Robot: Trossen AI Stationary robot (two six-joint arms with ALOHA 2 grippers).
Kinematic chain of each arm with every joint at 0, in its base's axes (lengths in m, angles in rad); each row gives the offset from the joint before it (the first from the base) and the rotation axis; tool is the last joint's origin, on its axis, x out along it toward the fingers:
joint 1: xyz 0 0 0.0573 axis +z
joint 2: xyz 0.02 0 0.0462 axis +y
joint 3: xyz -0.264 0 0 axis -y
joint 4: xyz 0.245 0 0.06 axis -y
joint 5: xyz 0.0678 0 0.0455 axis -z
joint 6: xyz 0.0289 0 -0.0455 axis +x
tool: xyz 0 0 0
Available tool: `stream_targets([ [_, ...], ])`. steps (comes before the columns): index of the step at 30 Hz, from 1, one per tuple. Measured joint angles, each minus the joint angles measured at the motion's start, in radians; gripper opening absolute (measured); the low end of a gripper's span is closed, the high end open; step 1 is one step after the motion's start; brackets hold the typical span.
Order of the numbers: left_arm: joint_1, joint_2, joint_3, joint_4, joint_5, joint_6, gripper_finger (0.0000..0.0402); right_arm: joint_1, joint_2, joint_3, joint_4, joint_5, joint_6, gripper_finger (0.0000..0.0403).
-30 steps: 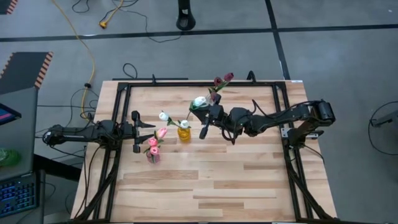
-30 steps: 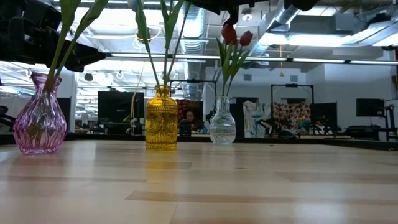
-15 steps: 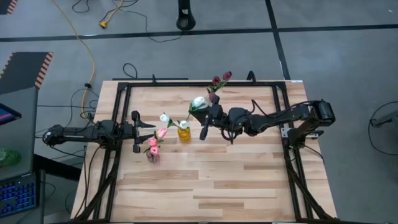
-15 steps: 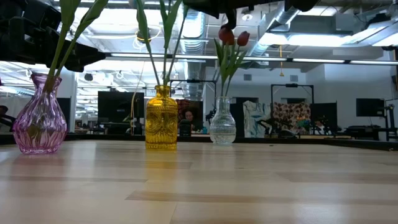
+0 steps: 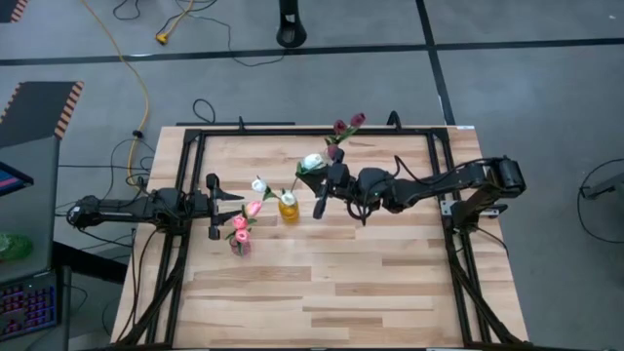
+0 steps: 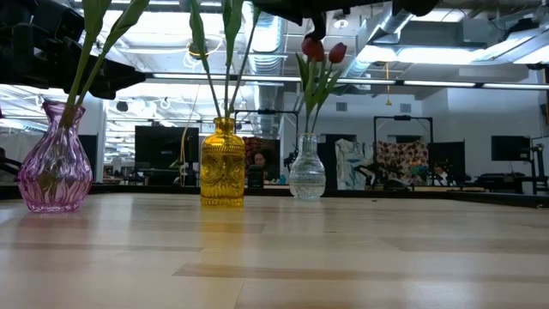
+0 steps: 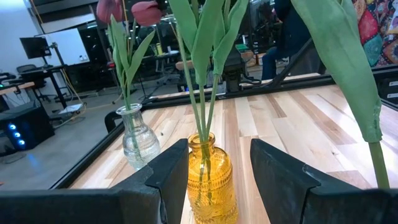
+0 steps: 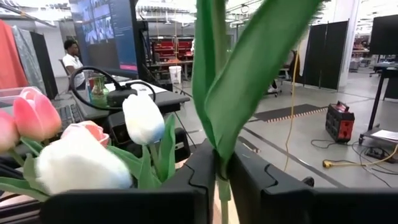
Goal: Sort flowers into vase by color
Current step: Put the white flower into the yellow vase
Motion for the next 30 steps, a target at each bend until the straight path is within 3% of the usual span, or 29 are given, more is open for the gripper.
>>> stream_targets([
  [14, 0.000, 0.000, 0.000, 0.000, 0.000, 0.000, 0.0161, 0.000, 0.000, 0.000, 0.010, -0.001, 0.001, 0.0171],
  [30, 0.000, 0.000, 0.000, 0.000, 0.000, 0.000, 0.0161, 0.002, -0.020, 0.000, 0.018, 0.000, 0.001, 0.0185],
])
